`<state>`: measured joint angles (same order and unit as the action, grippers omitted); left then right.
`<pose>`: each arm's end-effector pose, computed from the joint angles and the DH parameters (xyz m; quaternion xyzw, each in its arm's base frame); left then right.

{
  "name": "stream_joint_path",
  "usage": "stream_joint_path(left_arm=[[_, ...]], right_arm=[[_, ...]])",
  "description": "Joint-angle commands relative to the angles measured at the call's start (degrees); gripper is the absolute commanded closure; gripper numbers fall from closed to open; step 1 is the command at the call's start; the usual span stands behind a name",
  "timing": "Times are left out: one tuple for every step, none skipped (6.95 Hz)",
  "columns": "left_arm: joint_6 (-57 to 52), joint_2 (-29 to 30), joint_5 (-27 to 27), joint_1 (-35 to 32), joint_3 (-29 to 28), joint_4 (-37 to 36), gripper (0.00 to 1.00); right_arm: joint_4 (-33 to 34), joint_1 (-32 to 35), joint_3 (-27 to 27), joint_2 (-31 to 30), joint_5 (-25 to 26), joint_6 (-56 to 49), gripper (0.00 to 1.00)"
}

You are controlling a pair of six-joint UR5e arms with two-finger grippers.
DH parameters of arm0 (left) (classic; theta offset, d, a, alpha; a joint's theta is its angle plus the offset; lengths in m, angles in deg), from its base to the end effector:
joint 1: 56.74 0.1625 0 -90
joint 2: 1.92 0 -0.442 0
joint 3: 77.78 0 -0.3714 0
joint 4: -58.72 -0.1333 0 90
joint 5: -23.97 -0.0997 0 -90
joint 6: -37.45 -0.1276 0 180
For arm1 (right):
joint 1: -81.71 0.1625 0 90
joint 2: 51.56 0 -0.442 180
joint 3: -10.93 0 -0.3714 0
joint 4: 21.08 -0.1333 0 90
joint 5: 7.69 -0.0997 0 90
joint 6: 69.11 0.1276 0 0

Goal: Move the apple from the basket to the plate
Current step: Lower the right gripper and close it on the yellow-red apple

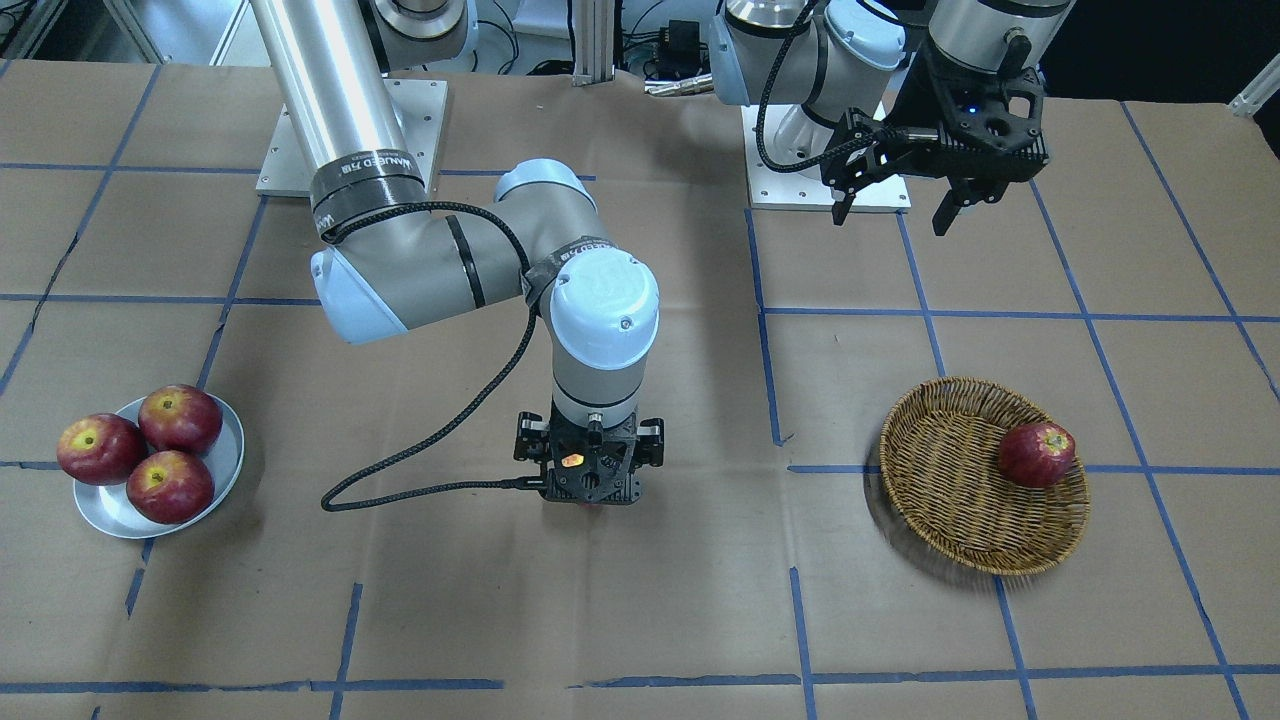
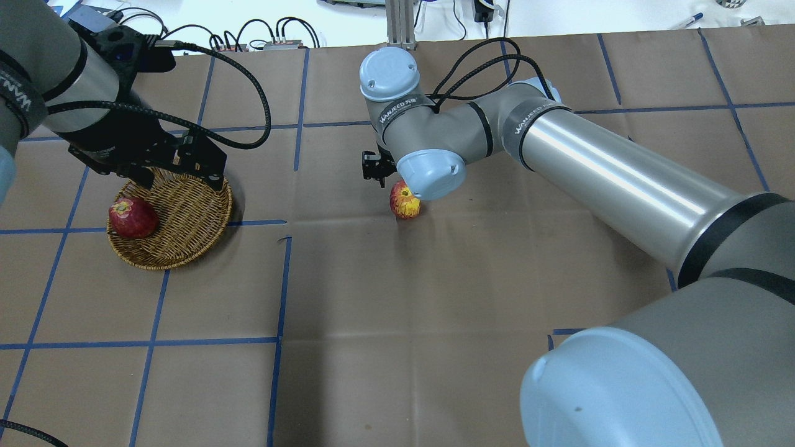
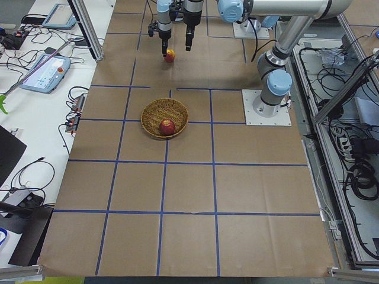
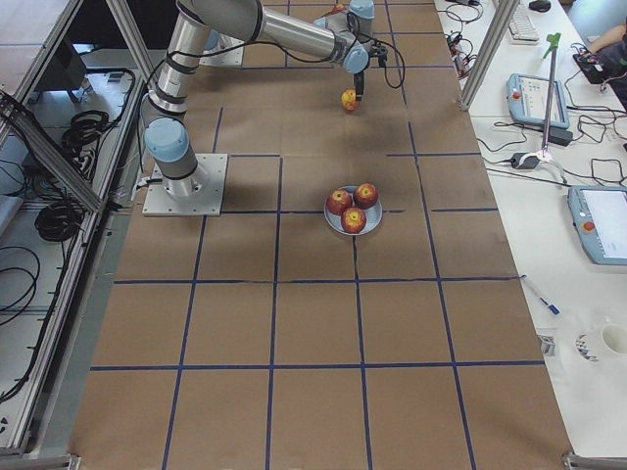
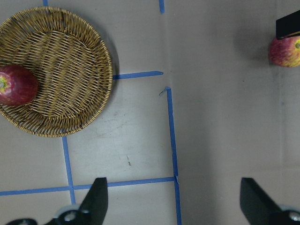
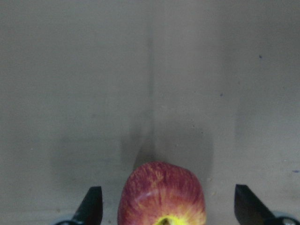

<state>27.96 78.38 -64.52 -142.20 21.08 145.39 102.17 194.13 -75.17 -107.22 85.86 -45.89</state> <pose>-0.1041 -0.4151 0.4837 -0.0436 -0.9983 0.0377 0.0086 0.3735 -0.5765 0.2170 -0.0077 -0.9992 0.0346 0.0190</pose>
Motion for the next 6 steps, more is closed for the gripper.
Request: stream_joint_path(left_arm=[[0.1, -0.2, -1.3, 0.0, -0.1, -1.0, 0.01], [0.8, 0.5, -1.2, 0.0, -0.3, -1.6, 0.01], [0.5, 0.5, -0.9, 0.0, -0.3, -2.8, 0.01], [0.1, 0.6, -0.7, -0.1, -0.3, -2.8, 0.01], [-0.1, 1.0, -0.6, -0.1, -0.3, -2.7, 0.01], [-0.2, 1.4, -0.7, -0.6, -0.3, -2.6, 0.01]], right_arm=[[0.8, 0.0, -1.4, 0.5, -0.4, -0.2, 0.01], [0.9, -0.1, -2.2, 0.5, -0.6, -0.3, 0.14], [0.9, -0.1, -1.9, 0.4, -0.2, -0.2, 0.39], [0.8, -0.3, -1.2, -0.1, -0.4, -0.2, 0.52], [0.6, -0.7, -0.1, -0.6, -0.4, -0.3, 0.59], [-0.1, -0.9, 1.5, -1.4, -0.5, -0.3, 0.60]])
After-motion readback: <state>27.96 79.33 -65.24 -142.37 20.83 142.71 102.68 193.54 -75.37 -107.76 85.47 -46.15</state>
